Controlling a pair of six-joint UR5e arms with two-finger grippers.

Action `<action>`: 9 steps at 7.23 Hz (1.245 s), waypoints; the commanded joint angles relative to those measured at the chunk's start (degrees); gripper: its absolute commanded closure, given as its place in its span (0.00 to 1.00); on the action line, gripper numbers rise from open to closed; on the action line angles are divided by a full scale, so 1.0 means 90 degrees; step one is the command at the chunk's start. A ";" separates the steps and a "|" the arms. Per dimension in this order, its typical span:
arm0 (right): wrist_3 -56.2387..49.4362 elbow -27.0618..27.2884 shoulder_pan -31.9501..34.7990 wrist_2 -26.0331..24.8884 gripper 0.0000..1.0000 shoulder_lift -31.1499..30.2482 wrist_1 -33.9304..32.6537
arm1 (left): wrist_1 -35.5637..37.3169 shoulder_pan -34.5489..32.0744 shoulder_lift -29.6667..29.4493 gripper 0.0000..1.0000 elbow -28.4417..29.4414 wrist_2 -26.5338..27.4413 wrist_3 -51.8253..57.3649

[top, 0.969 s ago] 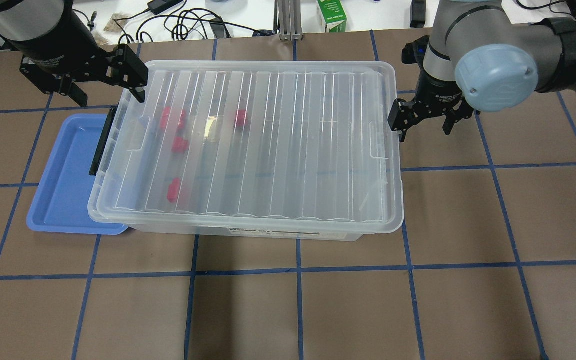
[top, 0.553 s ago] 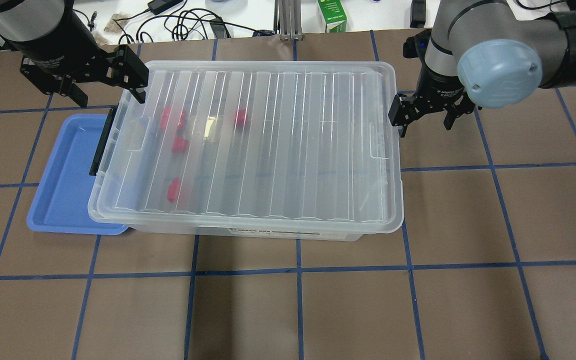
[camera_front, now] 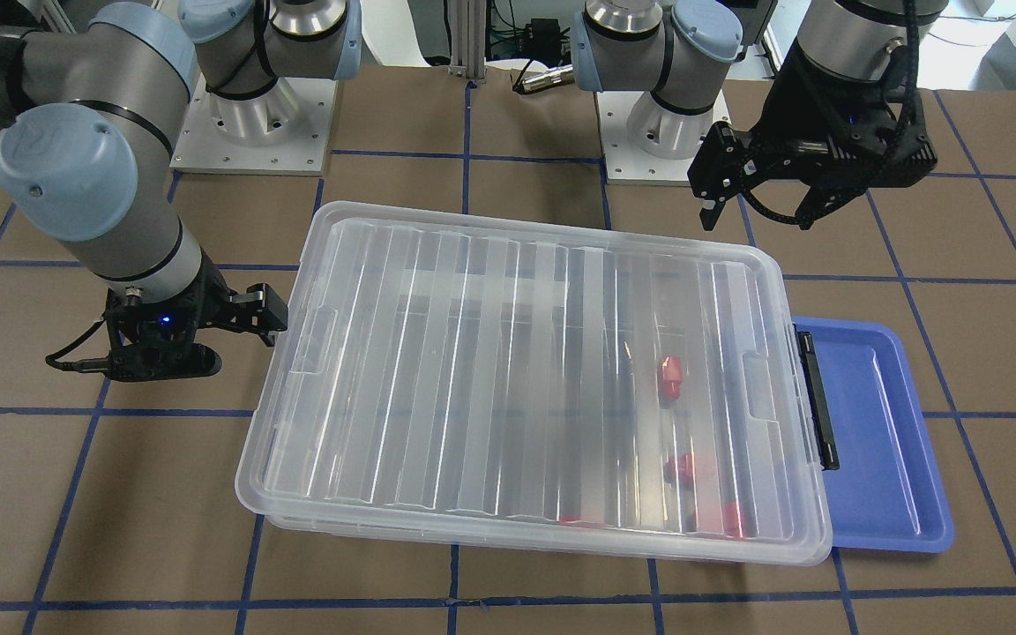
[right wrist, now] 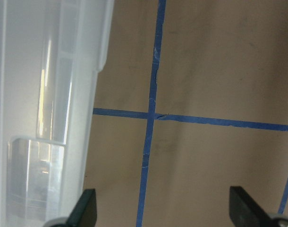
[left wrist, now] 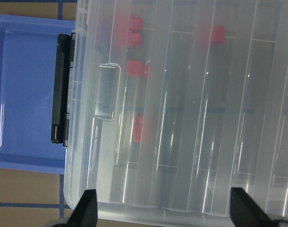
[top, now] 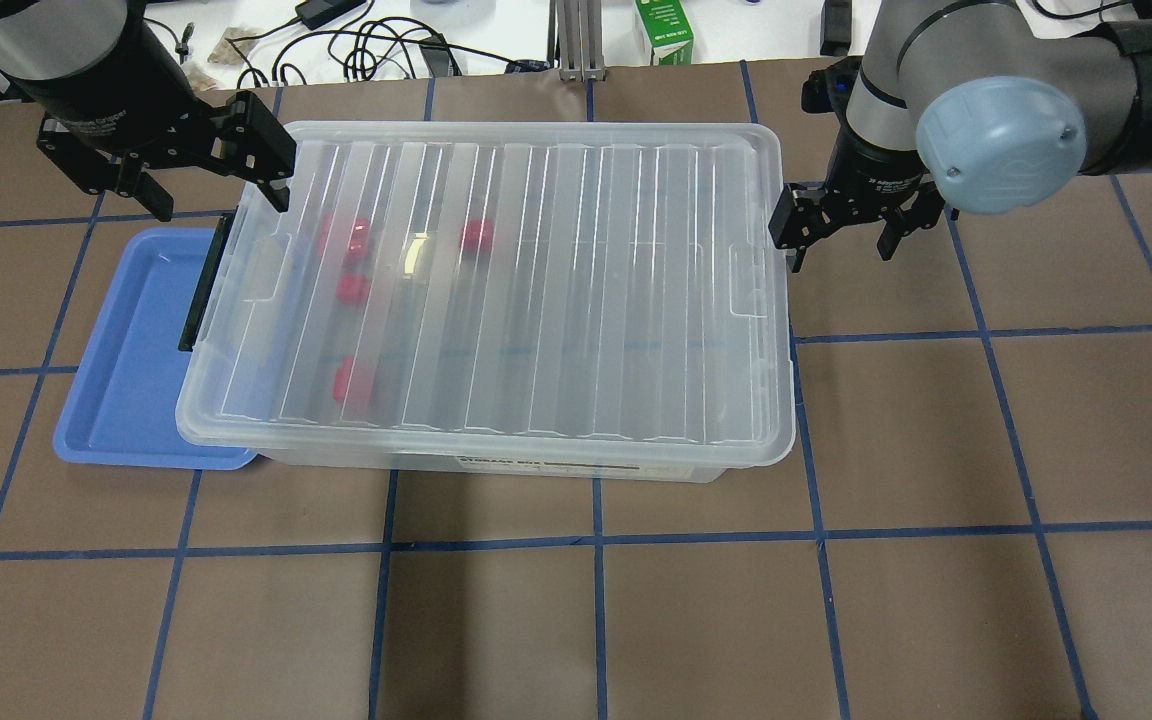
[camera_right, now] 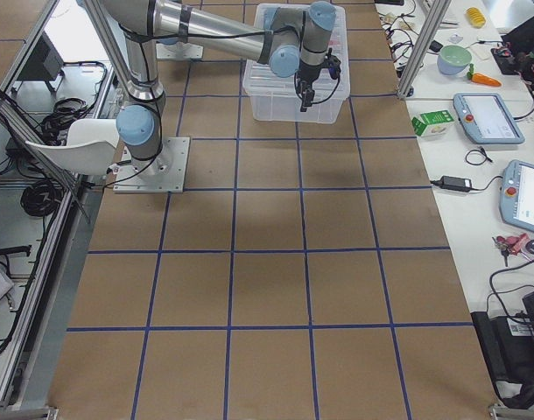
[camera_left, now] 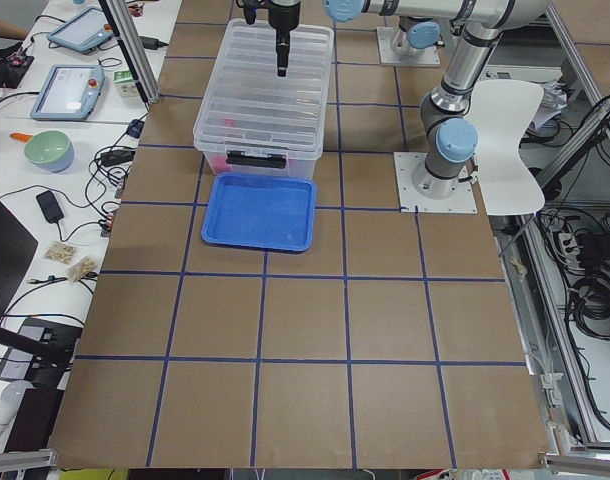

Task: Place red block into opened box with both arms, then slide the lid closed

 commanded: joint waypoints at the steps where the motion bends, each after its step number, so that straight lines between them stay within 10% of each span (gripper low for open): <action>1: 0.0006 -0.0242 -0.0012 0.0011 0.00 -0.0186 0.0085 | -0.0003 -0.0002 0.0000 0.00 0.0015 -0.0002 -0.0003; 9: 0.0817 -0.0234 -0.0061 -0.0212 0.00 -0.1769 0.1629 | 0.0007 0.0008 0.0010 0.00 0.0015 0.0086 0.0046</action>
